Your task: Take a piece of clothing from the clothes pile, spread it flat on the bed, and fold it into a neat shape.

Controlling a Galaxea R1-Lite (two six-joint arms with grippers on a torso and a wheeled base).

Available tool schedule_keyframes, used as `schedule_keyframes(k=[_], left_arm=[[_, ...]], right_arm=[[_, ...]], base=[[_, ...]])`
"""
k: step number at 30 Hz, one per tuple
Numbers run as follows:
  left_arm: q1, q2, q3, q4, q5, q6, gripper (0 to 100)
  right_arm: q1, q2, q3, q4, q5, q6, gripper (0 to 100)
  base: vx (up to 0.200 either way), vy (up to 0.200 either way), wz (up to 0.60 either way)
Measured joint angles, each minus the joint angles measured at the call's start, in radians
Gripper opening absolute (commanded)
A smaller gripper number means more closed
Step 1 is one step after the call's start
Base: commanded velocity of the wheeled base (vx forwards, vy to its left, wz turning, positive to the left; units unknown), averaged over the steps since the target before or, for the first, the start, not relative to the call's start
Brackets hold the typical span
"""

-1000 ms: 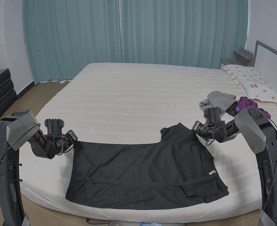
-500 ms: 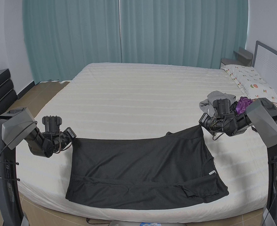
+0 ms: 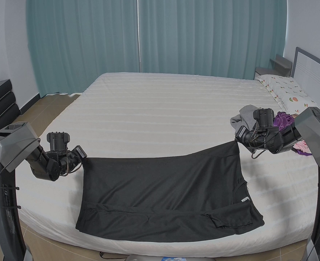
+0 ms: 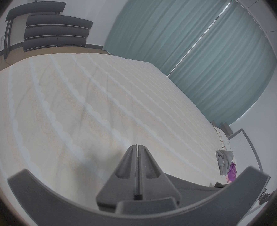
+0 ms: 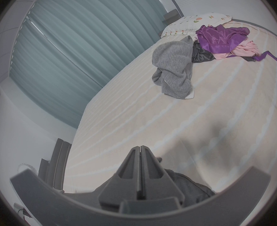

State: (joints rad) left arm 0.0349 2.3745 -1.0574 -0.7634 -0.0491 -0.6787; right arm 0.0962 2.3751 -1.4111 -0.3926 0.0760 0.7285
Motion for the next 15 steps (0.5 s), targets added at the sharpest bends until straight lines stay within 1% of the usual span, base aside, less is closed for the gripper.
schedule_keyframes(k=[15], left_arm=[[0.000,-0.010,0.050,-0.001,-0.001,0.087,0]], right_arm=[[-0.001,-0.012,0.044,0.012,0.014,-0.003,0]], base=[[0.000,0.000,0.00]])
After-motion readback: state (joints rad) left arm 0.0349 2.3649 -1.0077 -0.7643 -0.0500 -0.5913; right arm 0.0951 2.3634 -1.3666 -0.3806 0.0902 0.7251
